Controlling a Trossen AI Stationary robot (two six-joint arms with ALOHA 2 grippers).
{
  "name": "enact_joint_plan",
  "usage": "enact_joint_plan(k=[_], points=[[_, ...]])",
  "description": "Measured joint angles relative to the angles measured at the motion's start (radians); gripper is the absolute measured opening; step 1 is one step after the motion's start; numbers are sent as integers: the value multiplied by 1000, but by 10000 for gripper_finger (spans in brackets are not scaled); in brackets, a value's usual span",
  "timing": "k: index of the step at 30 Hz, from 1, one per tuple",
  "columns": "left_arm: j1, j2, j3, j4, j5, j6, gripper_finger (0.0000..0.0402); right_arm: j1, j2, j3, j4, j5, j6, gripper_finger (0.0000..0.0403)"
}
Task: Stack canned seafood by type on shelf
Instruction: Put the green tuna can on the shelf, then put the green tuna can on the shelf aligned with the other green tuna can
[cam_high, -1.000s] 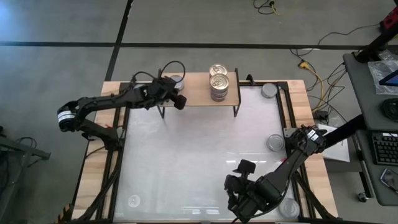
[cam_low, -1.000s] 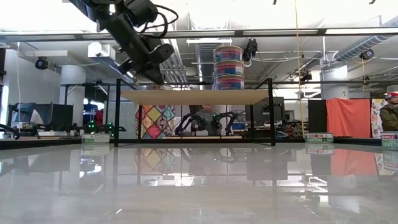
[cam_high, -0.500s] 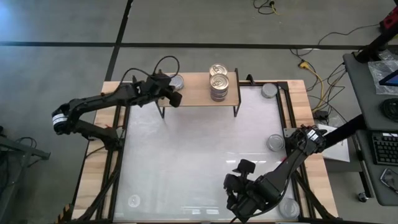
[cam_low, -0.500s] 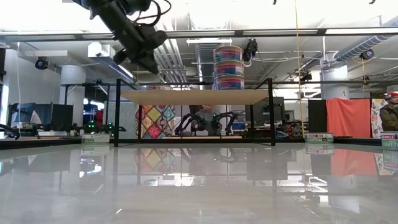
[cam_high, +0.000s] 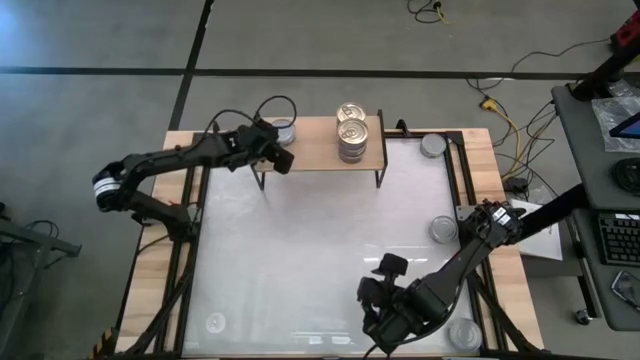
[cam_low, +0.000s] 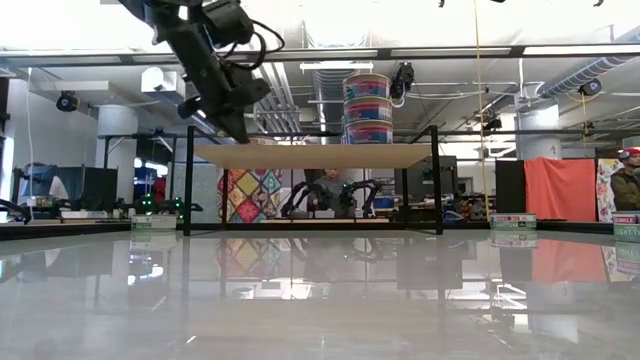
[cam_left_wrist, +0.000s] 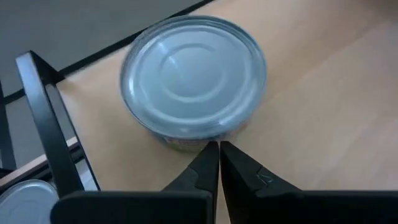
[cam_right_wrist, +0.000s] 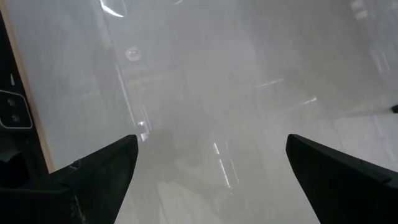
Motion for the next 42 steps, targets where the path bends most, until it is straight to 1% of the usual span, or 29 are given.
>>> enact_joint_plan(k=[9, 13, 15, 17, 19, 22, 24, 27, 28, 31, 34, 37, 40, 41, 42], points=[[7, 9, 1, 92, -1, 26, 0, 0, 0, 0, 0, 0, -18, 400], [-13, -22, 11, 60, 80, 24, 0, 0, 0, -8, -17, 9, -51, 400], [-51, -60, 26, 37, 112, 23, 0, -3, 0, -27, -74, 8, -40, 400], [-115, -112, 30, 30, 126, 25, 0, -16, 1, -52, -174, -14, 37, 400], [-216, -165, 31, 32, 128, 26, 0, -36, 0, -91, -245, -54, 134, 400], [-406, -214, 25, 37, 116, 26, 0, -56, -35, -204, -184, -115, 153, 396], [-542, -226, 23, 38, 55, 13, 0, -75, -51, -275, -183, -162, 173, 383], [-746, -222, 22, 47, -52, -21, 0, -99, -75, -399, -198, -195, 232, 343], [-809, -214, 22, 48, -70, -23, 0, -107, -82, -440, -198, -199, 261, 325], [-970, -186, 21, 56, -80, -15, 0, -131, -112, -550, -205, -211, 347, 260], [-1107, -145, 22, 76, -84, -5, 0, -168, -147, -655, -204, -238, 395, 186], [-1202, -93, 24, 116, -87, -7, 0, -226, -184, -751, -202, -257, 431, 112], [-1267, -37, 24, 171, -122, -7, 0, -283, -215, -838, -194, -262, 424, 43], [-1279, -16, 25, 187, -127, -7, 0, -301, -222, -867, -193, -264, 419, 26], [-1289, 3, 25, 202, -126, -7, 0, -320, -226, -891, -186, -263, 418, 19]])
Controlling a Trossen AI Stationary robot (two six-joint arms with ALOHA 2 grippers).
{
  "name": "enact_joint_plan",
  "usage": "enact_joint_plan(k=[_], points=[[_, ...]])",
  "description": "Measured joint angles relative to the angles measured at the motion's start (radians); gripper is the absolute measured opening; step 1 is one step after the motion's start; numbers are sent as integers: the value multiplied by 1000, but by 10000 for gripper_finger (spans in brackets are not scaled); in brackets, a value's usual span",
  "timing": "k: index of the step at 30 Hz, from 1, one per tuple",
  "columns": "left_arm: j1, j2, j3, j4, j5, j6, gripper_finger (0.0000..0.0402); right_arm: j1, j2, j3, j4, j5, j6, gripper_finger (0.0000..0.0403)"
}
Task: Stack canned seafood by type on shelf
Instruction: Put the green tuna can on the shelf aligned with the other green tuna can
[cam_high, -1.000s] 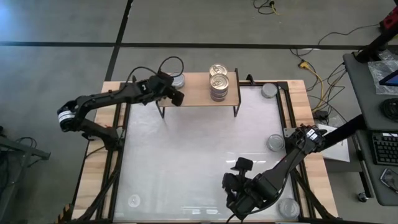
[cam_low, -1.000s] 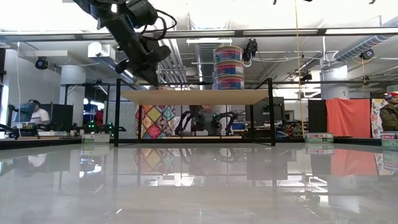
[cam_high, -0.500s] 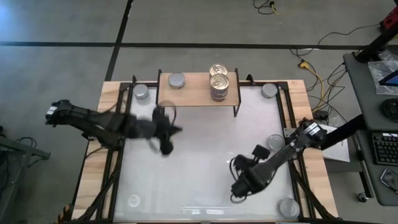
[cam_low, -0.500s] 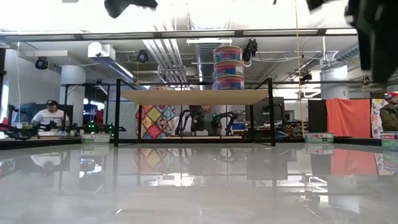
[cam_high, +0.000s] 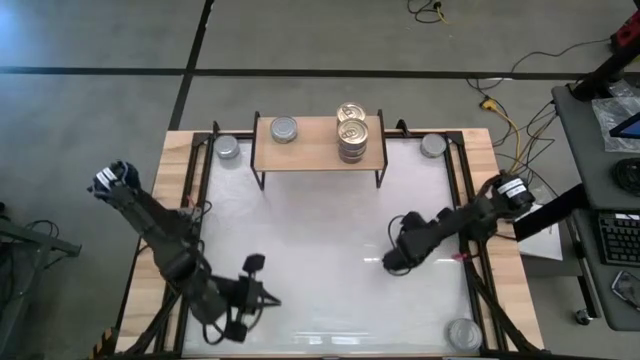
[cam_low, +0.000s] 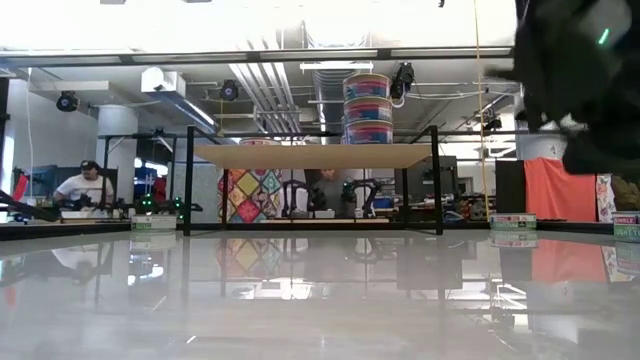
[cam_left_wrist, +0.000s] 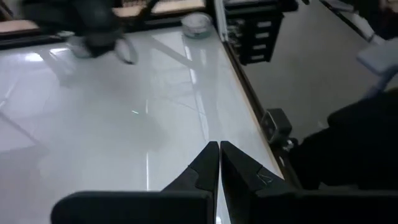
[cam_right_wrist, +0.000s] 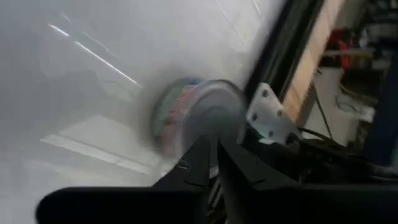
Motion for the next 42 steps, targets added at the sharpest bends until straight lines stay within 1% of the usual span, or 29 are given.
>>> enact_joint_plan(k=[4, 9, 11, 14, 16, 19, 22, 24, 26, 29, 31, 36, 42], points=[[-21, 75, 8, 32, -1, -3, 0, -59, -10, -88, 45, -5, -27, 14], [-23, 160, 39, 27, 0, -20, 0, -115, -3, -170, 197, -8, -120, 9], [-23, 186, 61, 16, 8, -5, 0, -126, -5, -178, 227, -5, -164, 9], [-23, 206, 101, -36, 11, -1, 0, -114, -5, -126, 262, 32, -172, 9], [-23, 210, 127, -71, 12, -3, 0, -83, -5, -66, 304, 54, -186, 9], [-15, 215, 158, -102, 12, 0, 0, -29, -4, 28, 374, 35, -229, 9], [-5, 215, 165, -112, 3, 15, 0, 33, -3, 108, 509, 28, -299, 9], [2, 213, 155, -113, -13, 15, 0, 81, -2, 162, 587, 48, -358, 9], [5, 212, 135, -109, -33, 4, 0, 139, -2, 224, 611, 134, -394, 9], [6, 215, 88, -53, -46, -15, 0, 240, -7, 315, 575, 302, -424, 10], [7, 215, 53, 22, -51, -19, 0, 304, -9, 358, 544, 348, -409, 14], [23, 236, -18, 198, -75, 29, 0, 422, -2, 356, 536, 353, -327, 43], [67, 318, -12, 281, -78, 49, 0, 510, 1, 297, 534, 504, -181, 100]])
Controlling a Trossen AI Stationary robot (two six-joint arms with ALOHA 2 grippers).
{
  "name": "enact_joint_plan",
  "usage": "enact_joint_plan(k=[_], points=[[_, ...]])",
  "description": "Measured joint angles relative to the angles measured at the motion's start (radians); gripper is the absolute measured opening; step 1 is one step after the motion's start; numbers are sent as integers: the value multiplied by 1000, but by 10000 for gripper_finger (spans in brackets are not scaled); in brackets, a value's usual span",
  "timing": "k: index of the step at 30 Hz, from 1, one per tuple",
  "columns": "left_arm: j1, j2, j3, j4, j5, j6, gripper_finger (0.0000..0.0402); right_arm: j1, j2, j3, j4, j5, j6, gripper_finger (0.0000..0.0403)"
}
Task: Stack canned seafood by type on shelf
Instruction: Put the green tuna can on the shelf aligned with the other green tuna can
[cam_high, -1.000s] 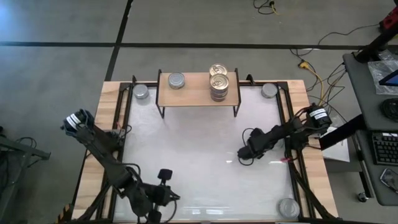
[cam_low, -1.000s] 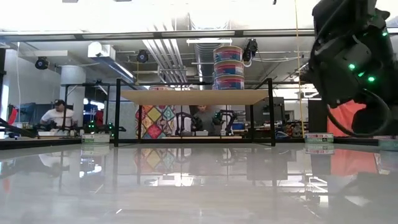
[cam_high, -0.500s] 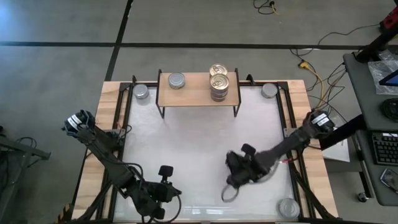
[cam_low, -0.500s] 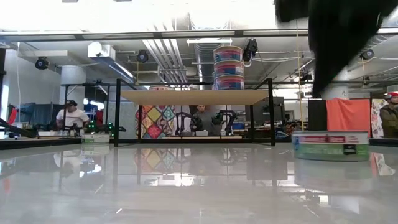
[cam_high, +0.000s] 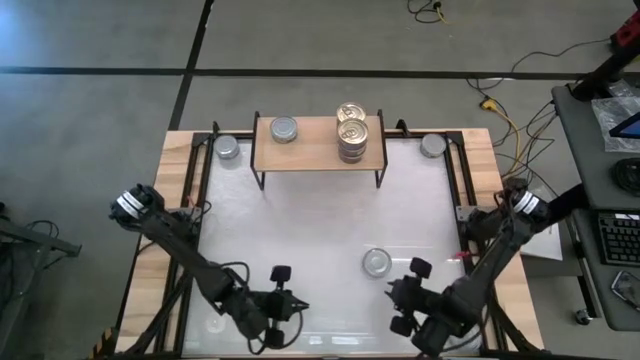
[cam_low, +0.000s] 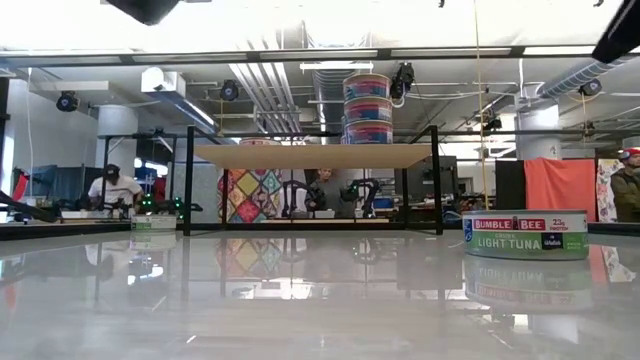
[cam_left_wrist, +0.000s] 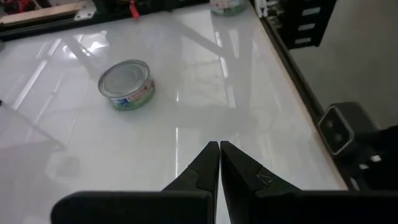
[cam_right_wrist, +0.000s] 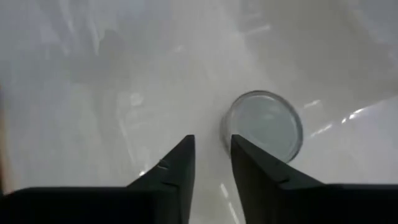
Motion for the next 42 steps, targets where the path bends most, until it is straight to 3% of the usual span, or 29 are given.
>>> enact_joint_plan(k=[4, 9, 14, 23, 31, 36, 42], points=[[13, 65, 2, 70, 25, 36, 0, 35, 12, -50, 3, 9, 22, 125], [37, 136, 3, 111, 26, 17, 0, 53, 8, -156, 9, -12, 177, 164], [66, 187, 3, 132, 25, -32, 16, 55, 8, -284, 125, -58, 240, 243], [118, 214, 3, 221, 60, -47, 47, 50, 7, -420, 246, -14, 259, 390], [221, 214, 3, 279, 98, -38, 57, 15, 7, -515, 426, 102, 98, 399], [300, 226, 3, 324, 106, -17, 57, -21, 7, -560, 544, 110, -12, 400], [397, 307, 3, 496, 202, 38, 57, -64, 6, -569, 613, 111, -86, 400]])
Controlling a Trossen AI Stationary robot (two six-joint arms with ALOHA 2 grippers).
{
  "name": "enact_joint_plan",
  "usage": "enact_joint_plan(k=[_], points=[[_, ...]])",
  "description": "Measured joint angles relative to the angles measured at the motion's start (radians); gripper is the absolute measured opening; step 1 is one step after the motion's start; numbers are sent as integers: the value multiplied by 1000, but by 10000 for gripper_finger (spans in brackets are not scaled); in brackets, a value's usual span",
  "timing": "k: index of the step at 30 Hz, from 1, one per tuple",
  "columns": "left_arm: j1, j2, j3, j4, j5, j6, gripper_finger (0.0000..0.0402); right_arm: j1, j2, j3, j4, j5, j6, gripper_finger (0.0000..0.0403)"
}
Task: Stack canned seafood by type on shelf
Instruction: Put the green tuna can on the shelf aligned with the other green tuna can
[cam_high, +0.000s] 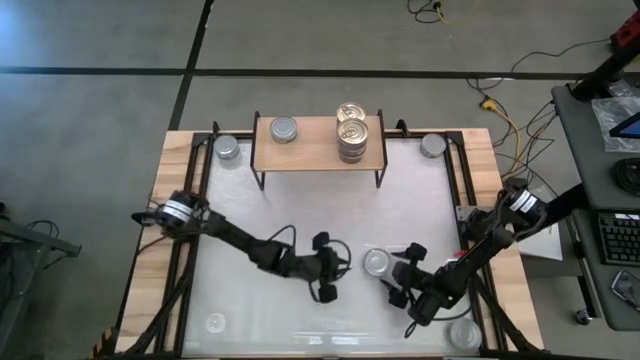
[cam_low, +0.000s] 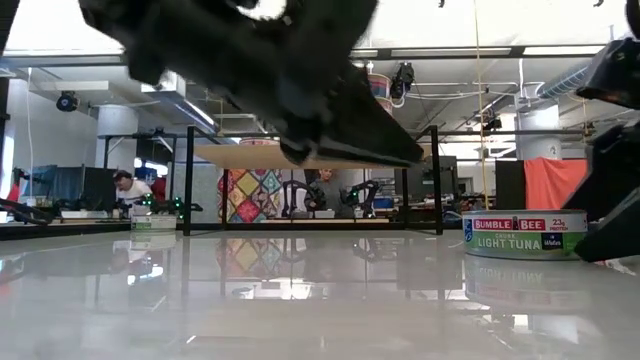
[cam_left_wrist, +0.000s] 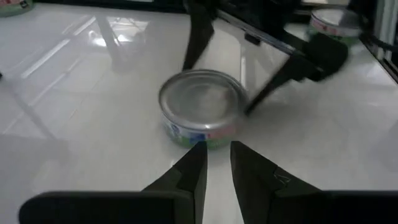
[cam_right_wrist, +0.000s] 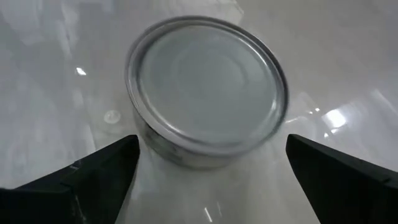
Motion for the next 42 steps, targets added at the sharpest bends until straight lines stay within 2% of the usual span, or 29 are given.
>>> enact_joint_plan(k=[5, 9, 14, 20, 29, 35, 42], points=[[67, 58, 1, 74, 7, 13, 57, -22, 0, -10, 103, -1, -98, 400], [103, 92, 12, 68, 9, 28, 57, -47, 0, -11, 145, -5, -162, 400], [110, 107, 11, 63, 77, 27, 57, -84, 7, -16, 283, -60, -299, 400], [56, 86, 10, -14, 83, 16, 57, -130, 64, -16, 489, -130, -494, 400], [-69, -12, 10, -301, 42, -113, 57, -139, 95, -11, 621, -192, -592, 400], [-168, -34, 11, -249, -29, -121, 57, -154, 122, -11, 747, -230, -676, 400], [-173, -6, 10, -236, -82, -163, 57, -181, 177, 6, 832, -247, -727, 400]])
